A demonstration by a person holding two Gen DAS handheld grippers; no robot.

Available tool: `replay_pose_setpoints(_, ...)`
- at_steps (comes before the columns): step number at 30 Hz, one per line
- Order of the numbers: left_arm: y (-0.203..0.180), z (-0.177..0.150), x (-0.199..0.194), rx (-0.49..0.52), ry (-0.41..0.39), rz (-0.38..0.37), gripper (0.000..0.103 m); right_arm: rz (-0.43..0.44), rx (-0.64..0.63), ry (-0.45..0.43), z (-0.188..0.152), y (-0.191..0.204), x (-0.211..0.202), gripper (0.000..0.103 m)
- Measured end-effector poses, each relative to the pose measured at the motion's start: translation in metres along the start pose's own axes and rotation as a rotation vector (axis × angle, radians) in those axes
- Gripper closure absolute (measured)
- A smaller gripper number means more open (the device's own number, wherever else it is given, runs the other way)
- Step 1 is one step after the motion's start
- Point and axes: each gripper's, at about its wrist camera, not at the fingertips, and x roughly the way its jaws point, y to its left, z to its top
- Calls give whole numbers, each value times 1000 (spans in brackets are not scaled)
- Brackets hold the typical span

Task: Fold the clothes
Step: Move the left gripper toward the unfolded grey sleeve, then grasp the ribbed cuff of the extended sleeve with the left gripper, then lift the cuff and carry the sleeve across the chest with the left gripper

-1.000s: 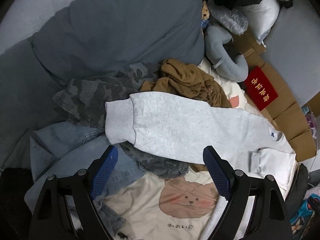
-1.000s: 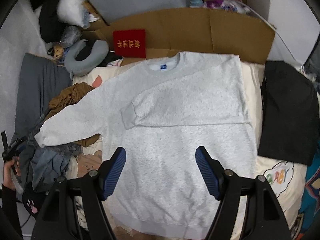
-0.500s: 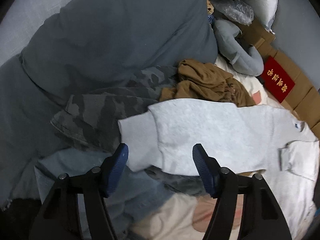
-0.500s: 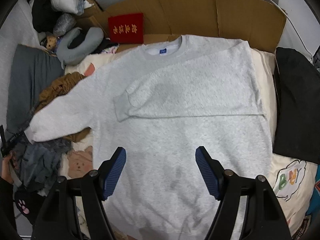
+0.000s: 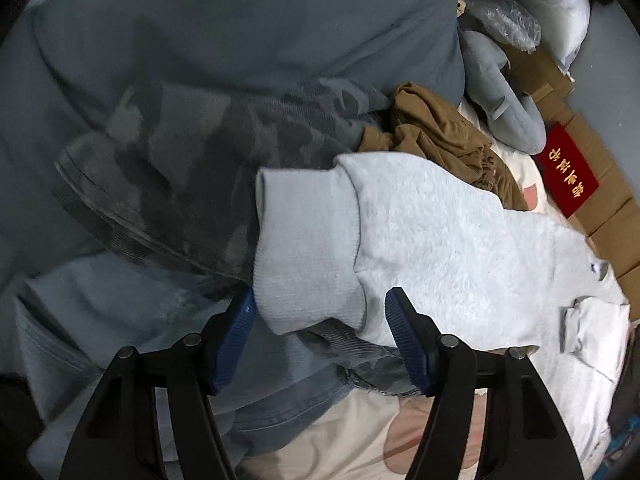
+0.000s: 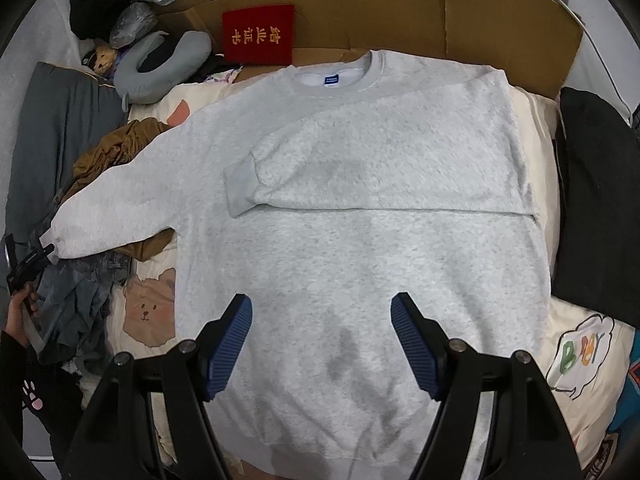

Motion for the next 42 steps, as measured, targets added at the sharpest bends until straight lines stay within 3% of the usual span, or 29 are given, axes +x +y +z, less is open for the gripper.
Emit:
replay_pose_setpoints(10,24,-11,12,-177,-16,-155,37,-6,-29,18,-3,3,5,33)
replay_pose_setpoints(12,27,-15,5,-222,-43,-188,57,-6,-24,24,-3,2,6,33)
replay_pose_setpoints(16,29,-20,-11,-278,-61,-280,73,7,-11,27,-2,2,5,33)
replay_pose_setpoints(26,23,-7,-9,-271,-31,-259,76,25,-25,44,-8,5,14,33)
replay_pose_setpoints(27,23,-7,-7,-272,-34,-248,90,26,-26,46,-8,5,15,33)
replay_pose_setpoints(28,23,-7,-7,-270,-37,-240,92,26,-26,50,-9,5,17,33)
replay_pose_setpoints(33,14,3,-23,-232,-72,-242,93,29,-29,67,-11,4,27,33)
replay_pose_setpoints(42,-31,40,-69,-91,-129,-318,93,49,-59,47,-3,12,38,33)
